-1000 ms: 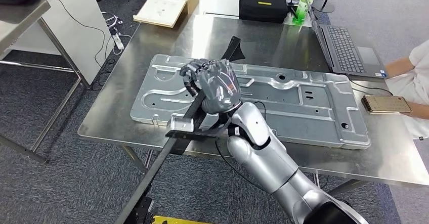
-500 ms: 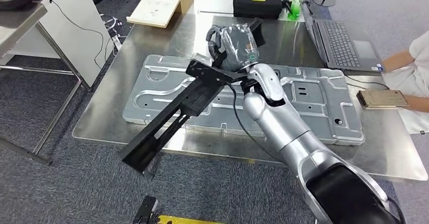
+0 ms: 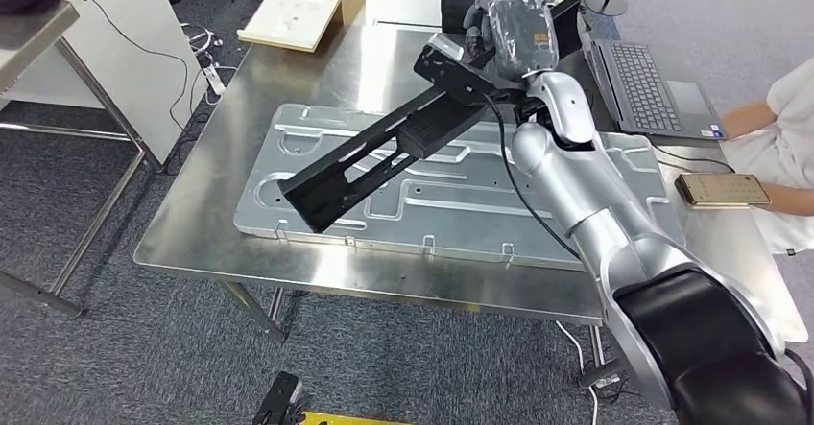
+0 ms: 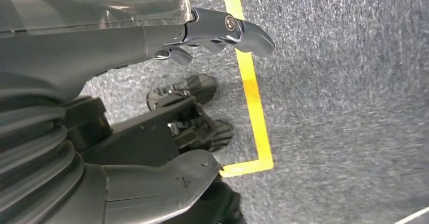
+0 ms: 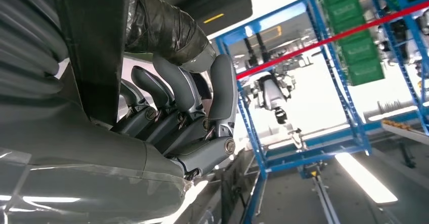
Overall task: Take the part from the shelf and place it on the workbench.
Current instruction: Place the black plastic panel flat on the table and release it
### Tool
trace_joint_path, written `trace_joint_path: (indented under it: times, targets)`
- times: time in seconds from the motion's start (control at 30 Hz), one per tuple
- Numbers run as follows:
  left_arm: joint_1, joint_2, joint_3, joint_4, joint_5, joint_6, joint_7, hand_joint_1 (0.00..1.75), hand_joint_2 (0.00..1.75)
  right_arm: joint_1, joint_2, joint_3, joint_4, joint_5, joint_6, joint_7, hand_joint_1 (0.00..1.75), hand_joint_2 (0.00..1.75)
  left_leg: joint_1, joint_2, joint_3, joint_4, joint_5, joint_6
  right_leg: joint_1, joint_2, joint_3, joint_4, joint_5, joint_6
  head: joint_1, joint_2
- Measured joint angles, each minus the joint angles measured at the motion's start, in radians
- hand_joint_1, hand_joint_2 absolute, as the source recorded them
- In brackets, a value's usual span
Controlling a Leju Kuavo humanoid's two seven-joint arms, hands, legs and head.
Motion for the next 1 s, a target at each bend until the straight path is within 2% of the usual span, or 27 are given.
trace_joint_path:
  times: [0.03, 0.1, 0.13, 0.17, 0.2, 0.27, 0.33, 0.4, 0.47, 0.5, 0.53, 0.63, 0.67, 0.7, 0.73, 0.77, 0.83, 0.87, 0.97, 1.0]
  targets:
    - [-0.001, -0.001, -0.001, 0.0, 0.0, -0.002, 0.0, 0.0, 1.75, -0.007, -0.004, -0.005, 0.012, -0.001, 0.005, 0.002, 1.75, 1.75, 0.002, 0.001, 0.002, -0.003, 0.001, 0.004, -0.002, -0.001, -0.02, 0.043, -0.024, 0.005, 0.0, 0.0]
    - [-0.002, -0.001, -0.003, 0.0, 0.0, -0.004, -0.001, 0.0, 1.75, -0.017, -0.012, -0.013, 0.04, -0.005, 0.019, 0.005, 1.75, 1.75, 0.002, 0.003, 0.003, -0.004, 0.001, 0.008, -0.008, -0.003, -0.081, 0.165, -0.075, 0.014, 0.001, 0.0]
    - [-0.002, -0.001, -0.003, 0.0, 0.001, -0.005, -0.001, 0.0, 1.75, -0.019, -0.016, -0.016, 0.055, -0.009, 0.029, 0.006, 1.75, 1.75, 0.002, 0.003, 0.004, -0.003, 0.0, 0.009, -0.011, -0.004, -0.107, 0.212, -0.087, 0.018, 0.001, 0.0]
    - [-0.001, -0.001, -0.003, 0.0, 0.001, -0.005, -0.001, 0.0, 1.75, -0.018, -0.02, -0.02, 0.068, -0.013, 0.037, 0.006, 1.75, 1.75, 0.002, 0.002, 0.004, -0.003, -0.001, 0.009, -0.015, -0.005, -0.12, 0.23, -0.082, 0.021, 0.001, 0.0]
    - [-0.001, -0.001, -0.003, 0.0, 0.001, -0.005, -0.001, 0.0, 1.75, -0.019, -0.023, -0.025, 0.079, -0.018, 0.045, 0.005, 1.75, 1.75, 0.003, 0.001, 0.005, -0.002, -0.002, 0.008, -0.019, -0.007, -0.115, 0.211, -0.059, 0.023, 0.001, 0.0]
    - [-0.001, -0.001, -0.004, 0.0, 0.002, -0.005, -0.003, 0.0, 1.75, -0.024, -0.027, -0.032, 0.092, -0.031, 0.065, -0.002, 1.75, 1.75, 0.004, 0.0, 0.008, 0.001, -0.007, 0.003, -0.024, -0.011, -0.059, 0.086, 0.009, 0.024, 0.001, 0.0]
    - [-0.002, 0.0, -0.004, 0.0, 0.004, -0.006, -0.007, 0.0, 1.75, -0.032, -0.03, -0.04, 0.105, -0.054, 0.104, -0.019, 1.75, 1.75, 0.002, 0.0, 0.008, 0.002, -0.01, -0.008, -0.019, -0.013, -0.012, -0.014, 0.043, 0.02, 0.001, 0.0]
    - [-0.003, 0.0, -0.005, 0.0, 0.004, -0.005, -0.011, 0.0, 1.75, -0.036, -0.031, -0.049, 0.119, -0.082, 0.144, -0.033, 0.87, 1.75, -0.001, 0.001, 0.008, -0.001, -0.008, -0.02, -0.012, -0.011, -0.007, -0.031, 0.044, 0.011, 0.001, 0.0]
    - [-0.003, 0.0, -0.008, 0.0, -0.001, -0.003, -0.015, 0.0, 1.75, -0.037, -0.031, -0.062, 0.129, -0.109, 0.172, -0.039, 0.0, 1.75, 0.001, 0.001, 0.008, 0.0, -0.011, -0.031, -0.014, -0.01, -0.005, -0.036, 0.047, -0.002, 0.0, 0.0]
    - [-0.003, 0.001, -0.011, 0.0, -0.004, 0.0, -0.016, 0.0, 1.75, -0.039, -0.03, -0.069, 0.133, -0.119, 0.181, -0.04, 0.0, 1.75, 0.001, 0.0, 0.002, 0.016, -0.023, -0.035, -0.015, -0.011, -0.003, -0.039, 0.048, -0.011, 0.0, 0.0]
    - [-0.003, 0.001, -0.013, 0.0, -0.007, 0.002, -0.016, 0.0, 1.31, -0.042, -0.03, -0.076, 0.136, -0.127, 0.189, -0.041, 0.0, 1.75, 0.002, 0.0, -0.013, 0.05, -0.045, -0.037, -0.017, -0.012, -0.001, -0.043, 0.05, -0.018, 0.0, 0.0]
    - [-0.003, 0.002, -0.017, 0.0, -0.003, 0.004, -0.019, 0.0, 0.0, -0.046, -0.027, -0.097, 0.151, -0.15, 0.201, -0.037, 0.0, 1.75, 0.002, 0.0, -0.102, 0.24, -0.128, -0.039, -0.01, -0.012, 0.0, -0.043, 0.05, -0.03, 0.0, 0.0]
    - [-0.003, 0.002, -0.018, 0.0, 0.002, 0.001, -0.019, 0.0, 0.0, -0.046, -0.026, -0.106, 0.157, -0.158, 0.204, -0.033, 0.0, 1.75, 0.001, 0.0, -0.123, 0.278, -0.133, -0.038, -0.007, -0.011, 0.001, -0.043, 0.049, -0.031, 0.0, 0.0]
    - [-0.002, 0.002, -0.018, 0.0, 0.005, -0.001, -0.02, 0.0, 0.0, -0.046, -0.026, -0.114, 0.163, -0.164, 0.207, -0.03, 0.0, 1.75, 0.001, 0.0, -0.126, 0.278, -0.119, -0.035, -0.004, -0.01, 0.001, -0.042, 0.048, -0.032, 0.0, 0.0]
    - [-0.003, 0.002, -0.018, 0.0, 0.007, -0.003, -0.02, 0.0, 0.0, -0.047, -0.026, -0.121, 0.168, -0.168, 0.208, -0.028, 0.0, 1.75, -0.001, 0.0, -0.109, 0.238, -0.089, -0.03, -0.001, -0.009, 0.003, -0.041, 0.047, -0.033, 0.0, 0.0]
    - [-0.003, 0.002, -0.018, 0.0, 0.008, -0.004, -0.02, 0.0, 0.0, -0.048, -0.026, -0.128, 0.172, -0.171, 0.209, -0.026, 0.0, 1.75, -0.004, 0.0, -0.077, 0.169, -0.051, -0.022, 0.001, -0.008, 0.004, -0.04, 0.046, -0.033, 0.0, 0.0]
    - [-0.005, 0.004, -0.018, 0.0, 0.009, -0.005, -0.021, 0.0, 0.0, -0.053, -0.026, -0.138, 0.178, -0.175, 0.21, -0.026, 0.0, 1.75, -0.011, 0.0, -0.019, 0.047, -0.007, -0.006, 0.005, -0.006, 0.003, -0.037, 0.045, -0.03, 0.0, 0.0]
    - [-0.005, 0.005, -0.018, 0.0, 0.01, -0.005, -0.021, 0.0, 0.0, -0.055, -0.026, -0.142, 0.181, -0.176, 0.211, -0.025, 0.0, 1.75, -0.015, -0.001, -0.004, 0.015, 0.0, -0.001, 0.005, -0.006, 0.001, -0.036, 0.045, -0.026, 0.0, 0.0]
    - [-0.005, 0.005, -0.017, 0.0, 0.012, -0.005, -0.022, 0.0, 0.0, -0.058, -0.027, -0.149, 0.186, -0.177, 0.211, -0.024, 0.0, 1.75, -0.015, 0.0, 0.003, -0.007, 0.003, 0.006, 0.002, -0.006, -0.001, -0.038, 0.047, -0.01, 0.0, 0.0]
    - [-0.005, 0.005, -0.017, 0.0, 0.012, -0.005, -0.022, 0.0, 0.0, -0.06, -0.028, -0.151, 0.187, -0.177, 0.211, -0.024, 0.0, 1.75, -0.012, 0.001, 0.007, -0.014, 0.007, 0.01, 0.003, -0.006, -0.004, -0.029, 0.039, -0.005, 0.001, 0.0]
